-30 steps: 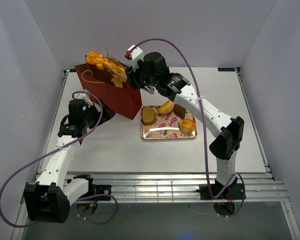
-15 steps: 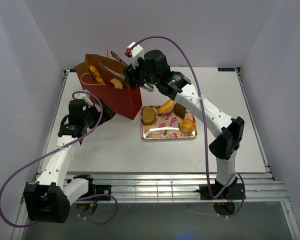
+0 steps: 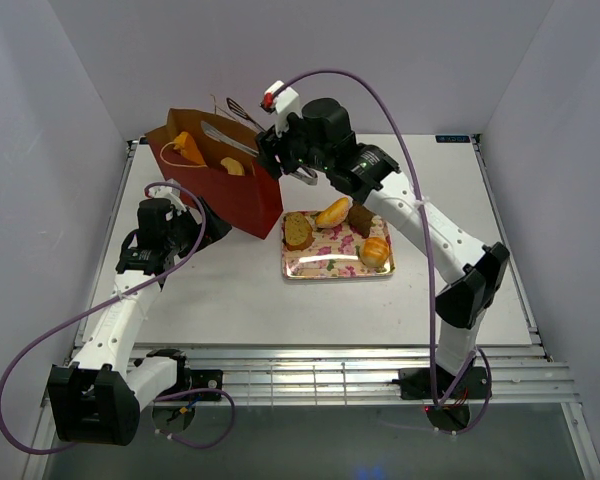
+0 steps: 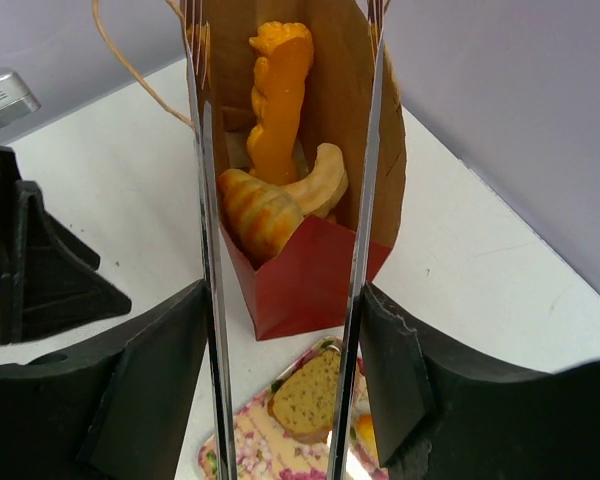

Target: Place the fake bread into the paper bag

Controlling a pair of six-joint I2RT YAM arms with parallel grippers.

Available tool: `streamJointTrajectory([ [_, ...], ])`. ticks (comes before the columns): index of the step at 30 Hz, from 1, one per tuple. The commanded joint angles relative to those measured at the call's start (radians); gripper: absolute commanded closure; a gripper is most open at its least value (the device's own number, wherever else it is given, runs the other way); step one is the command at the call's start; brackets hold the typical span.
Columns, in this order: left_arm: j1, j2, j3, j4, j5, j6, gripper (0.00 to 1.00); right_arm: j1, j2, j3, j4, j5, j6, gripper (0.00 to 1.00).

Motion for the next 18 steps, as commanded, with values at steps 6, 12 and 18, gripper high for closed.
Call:
streamJointTrajectory([
  [6, -0.004, -0.012, 0.007, 0.008, -0.022, 0.0, 0.02, -0.004, -0.245, -0.194, 0.061, 0.079, 0.006, 0.36],
  [12, -0.004, -0.012, 0.007, 0.005, -0.031, 0.002, 0.02, -0.006, -0.447, -0.467, 0.123, 0.164, 0.053, 0.36],
  [18, -0.004, -0.007, 0.01, -0.004, -0.051, 0.003, 0.02, -0.006, -0.665, -0.761, 0.195, 0.253, 0.107, 0.36],
])
